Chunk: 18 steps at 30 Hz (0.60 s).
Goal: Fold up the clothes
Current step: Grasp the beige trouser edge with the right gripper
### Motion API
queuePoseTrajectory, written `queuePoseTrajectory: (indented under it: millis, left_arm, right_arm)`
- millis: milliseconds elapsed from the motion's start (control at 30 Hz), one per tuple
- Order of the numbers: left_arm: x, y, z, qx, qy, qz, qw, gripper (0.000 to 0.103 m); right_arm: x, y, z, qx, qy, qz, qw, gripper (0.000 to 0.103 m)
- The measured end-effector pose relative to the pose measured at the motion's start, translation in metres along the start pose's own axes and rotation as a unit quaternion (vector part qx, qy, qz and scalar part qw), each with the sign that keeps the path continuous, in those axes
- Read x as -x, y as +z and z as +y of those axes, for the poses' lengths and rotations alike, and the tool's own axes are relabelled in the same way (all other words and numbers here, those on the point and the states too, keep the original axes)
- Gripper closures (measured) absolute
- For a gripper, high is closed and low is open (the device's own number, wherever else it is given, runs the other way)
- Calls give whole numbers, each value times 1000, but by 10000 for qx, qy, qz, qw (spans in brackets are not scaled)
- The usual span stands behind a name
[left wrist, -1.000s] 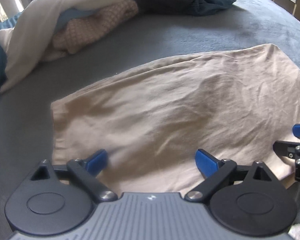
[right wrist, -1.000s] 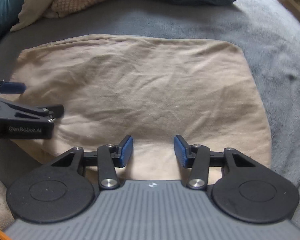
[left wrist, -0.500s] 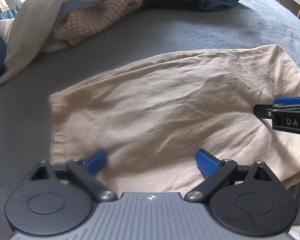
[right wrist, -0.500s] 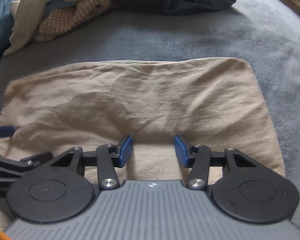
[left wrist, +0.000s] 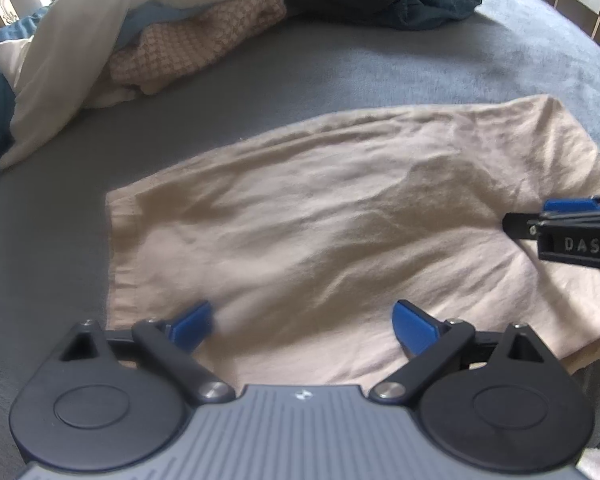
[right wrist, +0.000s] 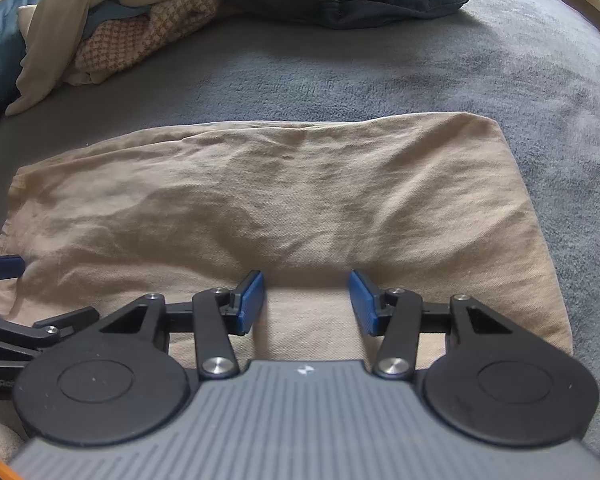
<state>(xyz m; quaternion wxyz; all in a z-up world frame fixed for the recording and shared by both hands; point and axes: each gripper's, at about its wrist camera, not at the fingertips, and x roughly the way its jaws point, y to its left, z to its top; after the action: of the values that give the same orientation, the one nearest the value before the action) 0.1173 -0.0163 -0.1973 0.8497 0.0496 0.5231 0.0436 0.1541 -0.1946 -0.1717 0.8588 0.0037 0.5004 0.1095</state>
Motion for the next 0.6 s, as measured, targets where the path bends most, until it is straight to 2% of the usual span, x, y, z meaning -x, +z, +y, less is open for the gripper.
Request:
queuePoseTrajectory:
  millis: [167, 267, 400, 533, 600]
  left_arm:
    - [10, 8, 8, 165, -41, -378, 9991, 6]
    - [-1, 14, 14, 278, -43, -394, 9988, 6]
    - [-19, 11, 18, 355, -57, -226, 9991, 5]
    - [-19, 8, 18, 316, -63, -255, 9992, 4]
    - [-20, 8, 19, 331, -69, -256, 9991, 4]
  right_arm:
    - [0, 0, -1, 3, 28, 2, 10000, 55]
    - [1, 0, -1, 34, 53, 6, 10000, 54]
    - [6, 2, -7, 7, 197, -9, 9998, 53]
    - [34, 1, -31, -165, 236, -387, 9988, 50]
    - [50, -1, -52, -282, 249, -600, 9975, 42]
